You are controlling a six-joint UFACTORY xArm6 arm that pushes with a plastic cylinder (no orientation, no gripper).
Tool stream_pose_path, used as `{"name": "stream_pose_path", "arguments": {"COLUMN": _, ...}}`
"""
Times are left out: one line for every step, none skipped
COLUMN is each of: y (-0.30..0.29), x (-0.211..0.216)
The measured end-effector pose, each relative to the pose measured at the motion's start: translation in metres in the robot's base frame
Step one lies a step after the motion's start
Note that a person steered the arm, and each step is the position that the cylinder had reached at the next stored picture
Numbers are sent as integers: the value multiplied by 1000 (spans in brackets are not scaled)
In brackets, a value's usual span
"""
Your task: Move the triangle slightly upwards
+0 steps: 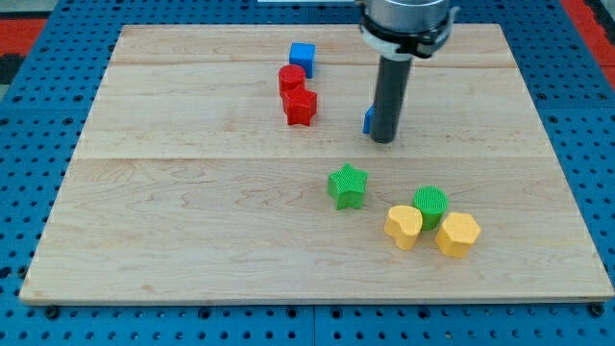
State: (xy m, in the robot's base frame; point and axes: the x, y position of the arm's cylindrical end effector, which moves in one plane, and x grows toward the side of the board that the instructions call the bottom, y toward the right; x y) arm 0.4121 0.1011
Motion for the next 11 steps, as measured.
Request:
{"name": "stream_pose_path", "arguments": {"y": 5, "x": -23}}
{"name": "stream_pose_path", "arguments": {"y": -4, "x": -31}}
{"name": "stream_pose_path", "arguments": {"y": 9, "x": 9}}
{"name": "stream_pose_path", "arguments": {"y": -22, "x": -3}}
{"name": "stream_pose_path", "arguments": {"y": -23, "x": -35}}
{"name": "stream_pose_path", "arguments": {"y": -34, "x": -75}}
{"name": "stream_pose_path", "arguments": {"y": -47, "x": -88}}
{"name": "stream_pose_path", "arguments": {"y": -3, "x": -87}}
{"name": "stream_pose_path", "arguments": {"y": 29, "x": -89}}
{"name": "stream_pose_path", "arguments": {"y": 50, "x": -113}}
{"name": "stream_pose_path", "arguments": {"y": 25, "x": -145}}
